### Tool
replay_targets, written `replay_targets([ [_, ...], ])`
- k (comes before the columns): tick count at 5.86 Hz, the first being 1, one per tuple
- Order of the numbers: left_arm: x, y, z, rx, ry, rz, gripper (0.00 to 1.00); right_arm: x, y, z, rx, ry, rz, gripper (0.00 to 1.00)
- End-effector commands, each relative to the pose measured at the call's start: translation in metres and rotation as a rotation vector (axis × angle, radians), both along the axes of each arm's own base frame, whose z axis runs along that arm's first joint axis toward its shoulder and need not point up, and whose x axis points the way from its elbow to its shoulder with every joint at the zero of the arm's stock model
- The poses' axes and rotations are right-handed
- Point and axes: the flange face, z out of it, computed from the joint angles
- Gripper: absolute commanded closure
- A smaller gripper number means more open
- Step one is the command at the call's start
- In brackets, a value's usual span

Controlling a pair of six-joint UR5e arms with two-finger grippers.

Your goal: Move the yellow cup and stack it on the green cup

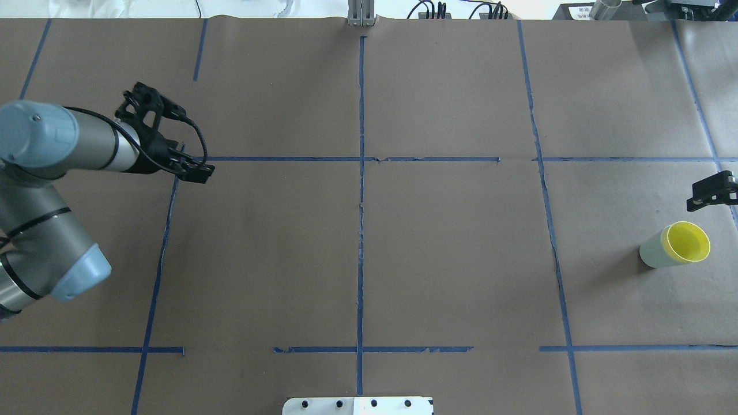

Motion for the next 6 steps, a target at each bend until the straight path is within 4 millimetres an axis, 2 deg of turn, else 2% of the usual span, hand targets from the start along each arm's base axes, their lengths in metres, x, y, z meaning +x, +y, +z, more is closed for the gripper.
replay_targets([
  [1,-0.075,-0.029,0.042,-0.221,-0.035,-0.006,0.05,0.04,-0.011,0.018,0.077,0.017,-0.024,0.0],
  [2,-0.111,-0.037,0.065,-0.238,-0.075,-0.021,0.06,0.058,-0.014,0.028,0.094,0.015,-0.026,0.0],
  [3,-0.154,-0.042,0.091,-0.232,-0.137,-0.013,0.05,0.068,-0.014,0.037,0.09,0.003,-0.03,0.0],
  [4,-0.214,-0.055,0.116,-0.184,-0.232,0.025,0.05,0.079,-0.013,0.046,0.086,-0.005,-0.032,0.0],
  [5,-0.285,-0.059,0.134,-0.201,-0.313,0.053,0.05,0.095,-0.014,0.065,0.113,-0.006,-0.063,0.0],
  [6,-0.398,-0.045,0.164,-0.248,-0.337,0.025,0.0,0.108,-0.015,0.08,0.12,-0.004,-0.074,0.0],
])
